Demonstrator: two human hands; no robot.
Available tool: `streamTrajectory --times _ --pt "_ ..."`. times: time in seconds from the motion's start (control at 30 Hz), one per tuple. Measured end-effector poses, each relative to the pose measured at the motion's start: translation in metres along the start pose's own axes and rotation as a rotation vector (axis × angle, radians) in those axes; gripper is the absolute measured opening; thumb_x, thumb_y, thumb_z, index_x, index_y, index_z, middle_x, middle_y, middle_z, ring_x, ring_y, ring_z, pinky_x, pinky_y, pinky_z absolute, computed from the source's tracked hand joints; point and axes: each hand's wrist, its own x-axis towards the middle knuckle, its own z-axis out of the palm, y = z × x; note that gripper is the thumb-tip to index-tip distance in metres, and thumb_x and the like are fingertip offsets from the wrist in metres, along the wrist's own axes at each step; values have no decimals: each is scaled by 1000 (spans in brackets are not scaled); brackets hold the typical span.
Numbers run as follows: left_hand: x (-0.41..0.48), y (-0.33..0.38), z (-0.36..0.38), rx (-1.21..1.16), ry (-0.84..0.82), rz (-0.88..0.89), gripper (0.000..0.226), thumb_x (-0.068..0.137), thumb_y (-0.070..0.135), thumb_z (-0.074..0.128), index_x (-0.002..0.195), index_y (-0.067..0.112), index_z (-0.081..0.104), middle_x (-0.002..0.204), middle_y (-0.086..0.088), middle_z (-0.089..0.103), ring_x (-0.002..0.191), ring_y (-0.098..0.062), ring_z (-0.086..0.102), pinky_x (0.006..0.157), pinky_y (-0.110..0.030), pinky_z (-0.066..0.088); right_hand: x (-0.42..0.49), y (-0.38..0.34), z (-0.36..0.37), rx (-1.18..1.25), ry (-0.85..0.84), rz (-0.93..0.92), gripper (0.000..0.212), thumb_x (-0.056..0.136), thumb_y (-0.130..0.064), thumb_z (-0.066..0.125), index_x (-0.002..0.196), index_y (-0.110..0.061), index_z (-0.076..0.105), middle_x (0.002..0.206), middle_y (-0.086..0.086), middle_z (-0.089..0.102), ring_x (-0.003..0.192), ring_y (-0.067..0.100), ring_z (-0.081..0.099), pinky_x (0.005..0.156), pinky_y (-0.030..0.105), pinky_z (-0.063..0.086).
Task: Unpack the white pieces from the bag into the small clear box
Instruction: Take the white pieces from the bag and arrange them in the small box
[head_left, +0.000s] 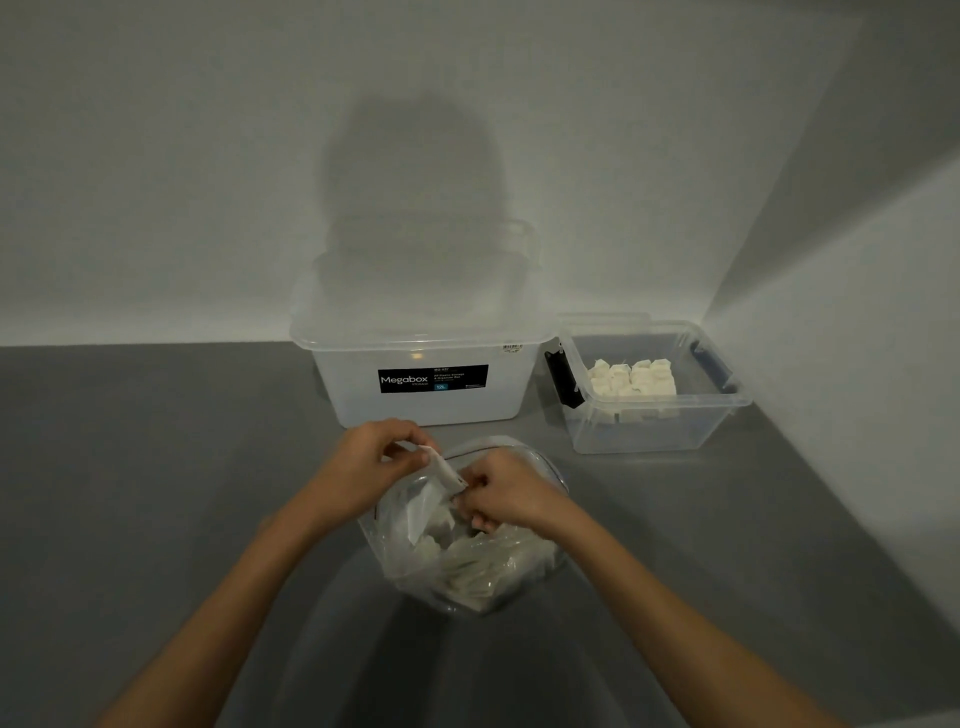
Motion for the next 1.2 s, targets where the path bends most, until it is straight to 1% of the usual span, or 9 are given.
streamTrajectory --times 0.17,0.27,0.37,0.43,0.57,0.77,0.97,1.1,1.2 --pt "-6 -6 -8 75 31 2 12 88 15 66 87 26 70 84 13 71 82 1 63 71 -7 46 9 3 36 -302 -59 -37 28 78 -34 73 63 -15 60 62 -5 59 60 9 56 65 26 48" --pt "-10 -9 -11 95 38 3 10 89 17 65 90 26 70 84 14 70 82 2 63 69 -6 46 13 2 39 -380 -53 -57 26 78 -24 74 62 -21 53 76 -4 64 72 14 61 71 30 50" --pt "-10 -10 -15 107 76 -31 9 87 19 67 93 25 69 85 8 70 81 -4 64 73 -19 51 10 -5 17 -398 -46 -96 27 80 -16 67 59 -21 52 63 -9 53 60 8 52 57 21 42" --pt "-10 -8 -19 79 108 -52 13 86 18 68 97 24 68 84 4 70 81 -11 65 74 -24 52 4 -12 -3 -419 -35 -116 12 83 -16 62 71 -18 63 60 -13 51 56 4 50 52 19 38" --pt "-5 5 -26 3 157 -66 18 86 16 67 99 26 60 81 0 70 73 -11 68 74 -29 53 -10 -22 -39 -267 -25 -86 10 87 -7 60 91 -5 69 69 -1 66 54 6 61 57 23 52" --pt "4 28 -26 -12 85 42 14 92 10 58 89 23 62 83 3 69 69 -9 69 74 -37 57 -27 -34 -83 -96 -35 -97 14 88 -8 58 94 -10 71 80 5 69 65 8 62 55 18 47" --pt "9 39 -10 -48 -51 49 22 86 10 66 92 29 74 94 18 71 88 -4 67 81 -18 53 -37 -40 -102 54 -83 -146 20 89 -3 57 91 -15 72 73 -2 68 64 6 60 56 19 48" --pt "13 56 -6 -295 -192 36 21 85 12 68 105 17 72 101 3 73 95 -10 68 88 -21 53 -34 -37 -110 153 -36 -154 15 89 -5 60 94 -12 72 73 -4 69 64 7 61 60 22 49" --pt "15 62 1 -396 -176 -1 16 85 17 69 97 8 72 92 -4 73 87 -12 69 80 -20 54 -34 -30 -110 215 -33 -158 16 89 -6 63 103 -8 70 77 0 70 66 10 62 62 23 50"
